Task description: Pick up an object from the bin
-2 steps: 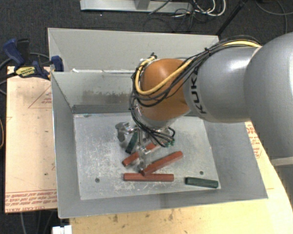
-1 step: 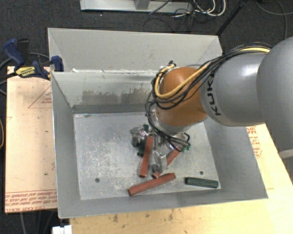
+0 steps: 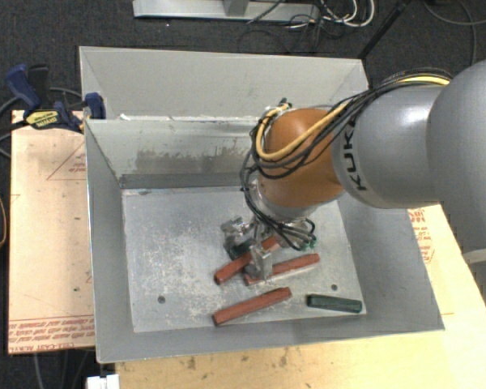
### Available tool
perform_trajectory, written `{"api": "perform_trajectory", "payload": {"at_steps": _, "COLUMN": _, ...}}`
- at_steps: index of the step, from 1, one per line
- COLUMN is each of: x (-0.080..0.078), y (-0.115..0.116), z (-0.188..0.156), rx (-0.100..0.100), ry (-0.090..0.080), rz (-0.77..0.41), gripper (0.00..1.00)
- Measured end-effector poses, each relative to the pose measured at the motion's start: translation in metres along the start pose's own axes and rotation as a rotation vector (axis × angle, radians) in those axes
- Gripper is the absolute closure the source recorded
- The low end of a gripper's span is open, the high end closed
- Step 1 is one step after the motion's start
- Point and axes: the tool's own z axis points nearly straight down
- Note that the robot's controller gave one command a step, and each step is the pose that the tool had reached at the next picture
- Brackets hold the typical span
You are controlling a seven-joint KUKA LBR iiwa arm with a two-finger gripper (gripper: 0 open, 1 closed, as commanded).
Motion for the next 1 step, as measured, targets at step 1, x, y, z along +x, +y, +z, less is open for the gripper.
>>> {"api": "perform_trajectory", "payload": {"at_steps": 1, "x": -0.0111, "y": 0.0055, "z": -0.1641, "rx": 0.006, "ry": -0.017, "rz": -0.055, "gripper": 1.00}}
